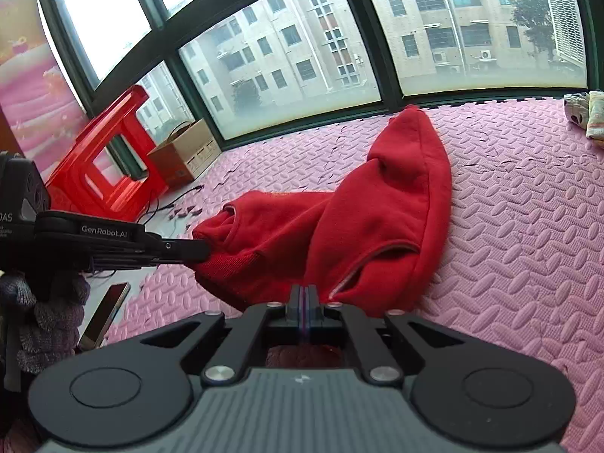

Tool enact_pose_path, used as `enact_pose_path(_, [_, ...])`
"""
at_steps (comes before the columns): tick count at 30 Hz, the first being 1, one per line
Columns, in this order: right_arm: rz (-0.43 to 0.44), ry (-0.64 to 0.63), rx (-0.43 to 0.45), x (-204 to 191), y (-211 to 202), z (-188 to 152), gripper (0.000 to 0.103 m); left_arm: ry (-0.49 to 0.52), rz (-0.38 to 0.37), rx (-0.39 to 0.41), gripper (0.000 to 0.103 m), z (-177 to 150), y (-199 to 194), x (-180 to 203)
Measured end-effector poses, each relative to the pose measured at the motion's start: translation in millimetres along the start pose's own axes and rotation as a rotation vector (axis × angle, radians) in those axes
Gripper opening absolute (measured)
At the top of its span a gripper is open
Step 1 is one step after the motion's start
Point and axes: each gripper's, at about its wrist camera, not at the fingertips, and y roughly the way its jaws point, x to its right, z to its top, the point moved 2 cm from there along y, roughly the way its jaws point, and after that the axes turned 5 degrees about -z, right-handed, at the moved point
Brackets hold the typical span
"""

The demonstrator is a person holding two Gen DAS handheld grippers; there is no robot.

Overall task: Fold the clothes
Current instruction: 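Lift and shake out the red pants with both grippers, spreading them flat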

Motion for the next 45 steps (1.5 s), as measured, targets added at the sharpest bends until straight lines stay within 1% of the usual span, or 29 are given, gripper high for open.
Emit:
enact_pose_path(1, [0.004,-0.018,-0.016,-4.3,-3.4,-5.8,0.001,0.009,0.002,-0.013,0.008,-8.7,-2.9,0.2])
enact_pose_path(3, [-0.003,-0.04,-0.038,-7.1,-5.8,-12.3,0.005,0.025,0.013,-0.04,0.007,-25.7,-6.5,-0.6])
enact_pose_path(6, [-0.022,-0.066,-0.068,-8.2,-7.3,-19.4,0.009,0.03,0.027,-0.071,0.007,-43.5,-8.2,-5.6])
enact_pose_path(7, [-0.028,-0.066,-0.074,-6.7,-5.6,-20.4,0.013,0.029,0.029,-0.074,0.007,-46.9,-9.2,-7.2])
enact_pose_path(8, [-0.035,-0.055,-0.077,-3.2,-1.8,-19.8,0.024,0.026,0.031,-0.073,0.008,-48.6,-10.1,-8.5])
enact_pose_path(9, [-0.041,-0.045,-0.08,0.2,2.0,-19.2,0.032,0.019,0.034,-0.07,0.007,-49.4,-11.0,-10.0])
enact_pose_path(10, [-0.047,-0.035,-0.083,3.7,5.9,-18.6,0.046,0.012,0.031,-0.065,0.007,-49.5,-12.3,-11.0])
enact_pose_path(14, [-0.07,0.016,-0.093,17.6,23.1,-17.1,0.052,0.008,0.014,-0.048,0.007,-48.9,-15.6,-8.9])
enact_pose_path(17, [-0.061,0.09,-0.119,27.6,41.9,-24.0,0.052,0.011,0.02,-0.046,0.007,-50.4,-16.6,-8.9])
enact_pose_path(18, [-0.049,0.115,-0.128,30.2,46.6,-27.3,0.051,0.006,0.02,-0.046,0.007,-51.0,-16.9,-10.2])
enact_pose_path(19, [-0.043,0.128,-0.129,31.6,49.0,-30.1,0.043,0.002,0.021,-0.047,0.007,-51.7,-17.3,-11.6])
enact_pose_path(20, [-0.045,0.118,-0.12,30.6,47.6,-31.9,0.038,-0.002,0.022,-0.048,0.007,-52.5,-17.9,-13.1])
enact_pose_path(22, [-0.051,0.094,-0.094,27.5,41.1,-33.0,0.02,-0.005,0.022,-0.05,0.007,-54.1,-18.8,-15.0])
enact_pose_path(23, [-0.053,0.088,-0.086,26.4,37.5,-32.9,0.016,-0.005,0.023,-0.051,0.007,-54.8,-19.4,-15.4])
enact_pose_path(24, [-0.055,0.081,-0.077,25.2,34.0,-32.7,0.015,-0.005,0.023,-0.053,0.007,-55.4,-19.9,-15.8])
enact_pose_path(25, [-0.063,0.073,-0.07,24.3,30.5,-32.5,0.013,-0.008,0.019,-0.054,0.0,-55.7,-20.7,-16.1])
enact_pose_path(26, [-0.066,0.071,-0.065,23.8,26.8,-32.3,0.009,-0.013,0.013,-0.058,0.0,-56.4,-22.1,-16.7])
enact_pose_path(28, [-0.056,0.064,-0.057,21.8,20.0,-31.6,0.009,-0.008,0.013,-0.063,0.0,-58.4,-24.8,-16.9])
enact_pose_path(29, [-0.055,0.057,-0.056,20.5,17.2,-31.3,0.001,-0.002,0.017,-0.065,0.0,-59.5,-26.0,-17.0])
enact_pose_path(33, [-0.042,0.038,-0.053,17.3,9.3,-29.5,0.002,-0.001,0.034,-0.057,0.001,-57.5,-28.3,-19.3])
enact_pose_path(34, [-0.036,0.054,-0.049,19.0,9.7,-28.4,0.007,-0.006,0.047,-0.047,0.005,-55.2,-28.0,-20.2])
enact_pose_path(36, [-0.049,0.081,-0.044,23.5,12.4,-26.4,0.018,-0.027,0.07,-0.023,0.015,-49.0,-26.1,-23.3])
enact_pose_path(37, [-0.059,0.094,-0.042,25.8,13.9,-25.5,0.031,-0.04,0.082,-0.012,0.025,-45.5,-24.5,-25.7])
enact_pose_path(38, [-0.064,0.108,-0.043,28.2,15.9,-25.0,0.043,-0.053,0.092,-0.003,0.039,-43.0,-22.9,-27.9])
enact_pose_path(40, [-0.059,0.131,-0.048,31.7,21.1,-25.4,0.047,-0.079,0.108,0.011,0.051,-39.0,-19.1,-31.9])
enact_pose_path(43, [-0.048,0.174,-0.054,36.7,29.3,-26.3,0.048,-0.115,0.103,0.01,0.055,-36.4,-9.9,-36.7])
enact_pose_path(45, [-0.03,0.226,-0.068,41.3,36.3,-28.1,0.048,-0.145,0.106,0.003,0.056,-36.0,-3.0,-40.0])
